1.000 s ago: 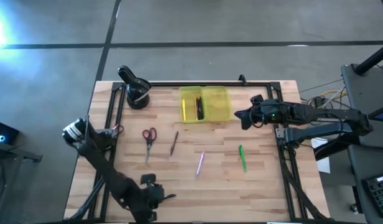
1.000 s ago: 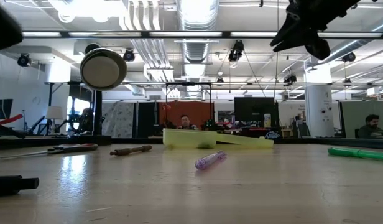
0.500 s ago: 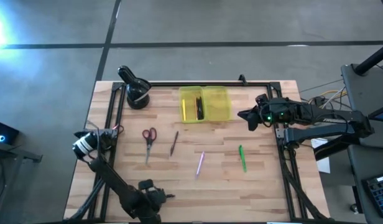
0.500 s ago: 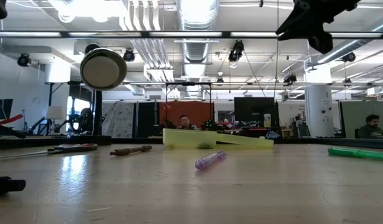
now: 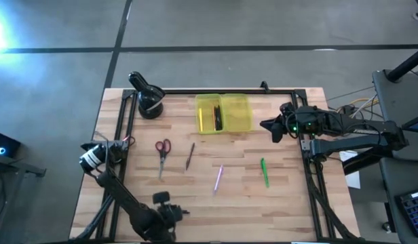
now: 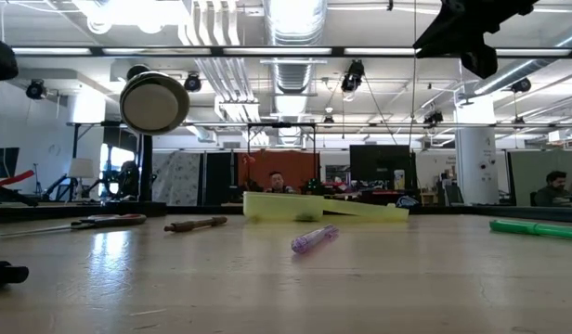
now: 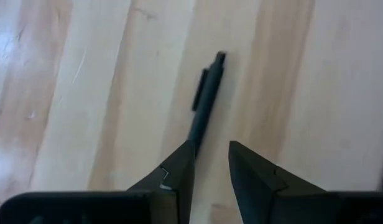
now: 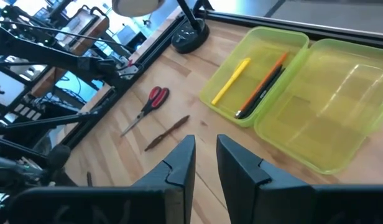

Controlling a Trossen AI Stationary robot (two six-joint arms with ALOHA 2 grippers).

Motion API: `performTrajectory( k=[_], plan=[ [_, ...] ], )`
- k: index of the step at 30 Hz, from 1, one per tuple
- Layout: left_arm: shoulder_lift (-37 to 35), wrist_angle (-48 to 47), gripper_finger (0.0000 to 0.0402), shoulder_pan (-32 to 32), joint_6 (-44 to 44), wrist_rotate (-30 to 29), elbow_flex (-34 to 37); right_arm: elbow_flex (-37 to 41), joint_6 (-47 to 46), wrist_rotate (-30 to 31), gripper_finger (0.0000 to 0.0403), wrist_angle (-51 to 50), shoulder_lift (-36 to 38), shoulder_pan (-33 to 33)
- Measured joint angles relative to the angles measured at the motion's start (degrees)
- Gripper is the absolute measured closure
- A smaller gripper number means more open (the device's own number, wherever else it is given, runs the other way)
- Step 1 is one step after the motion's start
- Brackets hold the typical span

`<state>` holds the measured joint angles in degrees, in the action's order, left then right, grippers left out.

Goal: Pick & place school supplies into a supply box
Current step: Put the black pen into the yellow supply box

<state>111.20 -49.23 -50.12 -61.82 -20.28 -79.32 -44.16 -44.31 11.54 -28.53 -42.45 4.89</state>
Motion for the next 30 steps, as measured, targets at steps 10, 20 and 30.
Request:
performTrajectory(
  k=[10,20,30],
  plan=[
    [-0.12,1.76,0.0319,1.6,1.91,6.05,5.67,0.0,-0.48,0.02,0.0344,0.0,0.05,0.0],
    [-0.52,4.82,0.0359,2.36,6.42,9.69,7.29,0.0,-0.68,0.1,0.0344,0.09,0.05,0.0],
    [-1.72,3.79,0.039,3.56,8.38,10.78,7.45,0.02,-0.68,0.42,0.0344,0.17,-0.01,0.0]
  ],
)
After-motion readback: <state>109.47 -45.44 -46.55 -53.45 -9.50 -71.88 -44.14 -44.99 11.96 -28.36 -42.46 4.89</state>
